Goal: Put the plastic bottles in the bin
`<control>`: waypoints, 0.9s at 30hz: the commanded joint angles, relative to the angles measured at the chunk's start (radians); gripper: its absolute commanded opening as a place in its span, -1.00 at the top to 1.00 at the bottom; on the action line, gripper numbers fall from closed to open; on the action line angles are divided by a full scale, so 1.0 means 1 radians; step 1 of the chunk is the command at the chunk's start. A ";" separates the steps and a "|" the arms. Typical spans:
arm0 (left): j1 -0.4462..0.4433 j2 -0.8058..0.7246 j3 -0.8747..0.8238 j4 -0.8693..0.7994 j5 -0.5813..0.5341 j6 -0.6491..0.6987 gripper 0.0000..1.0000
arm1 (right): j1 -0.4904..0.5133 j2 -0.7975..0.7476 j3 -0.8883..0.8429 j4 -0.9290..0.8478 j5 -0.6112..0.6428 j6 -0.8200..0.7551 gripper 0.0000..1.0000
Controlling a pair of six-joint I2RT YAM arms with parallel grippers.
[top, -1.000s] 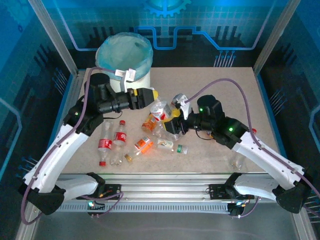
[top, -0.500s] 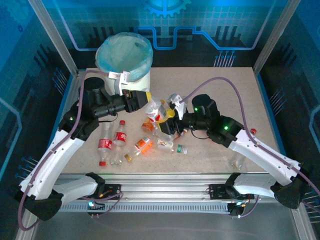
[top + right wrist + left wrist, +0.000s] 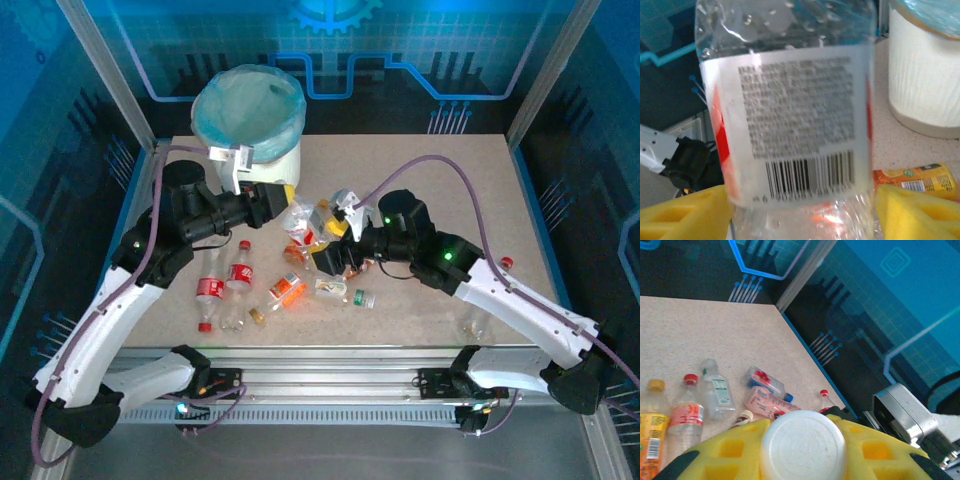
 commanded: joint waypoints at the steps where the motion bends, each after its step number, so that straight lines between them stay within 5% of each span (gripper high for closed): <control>1: 0.006 -0.017 0.045 0.004 -0.111 0.019 0.77 | 0.013 0.007 0.069 -0.020 0.099 0.007 -0.70; 8: 0.070 0.081 0.247 -0.044 -0.298 0.129 1.00 | 0.012 0.010 0.135 -0.048 0.208 0.008 -0.98; 17: 0.192 0.338 0.609 0.000 -0.386 0.231 1.00 | 0.010 0.037 0.177 -0.087 0.291 -0.032 -1.00; 27: 0.291 0.576 0.814 0.088 -0.448 0.244 1.00 | -0.003 0.085 0.215 -0.118 0.281 -0.024 -1.00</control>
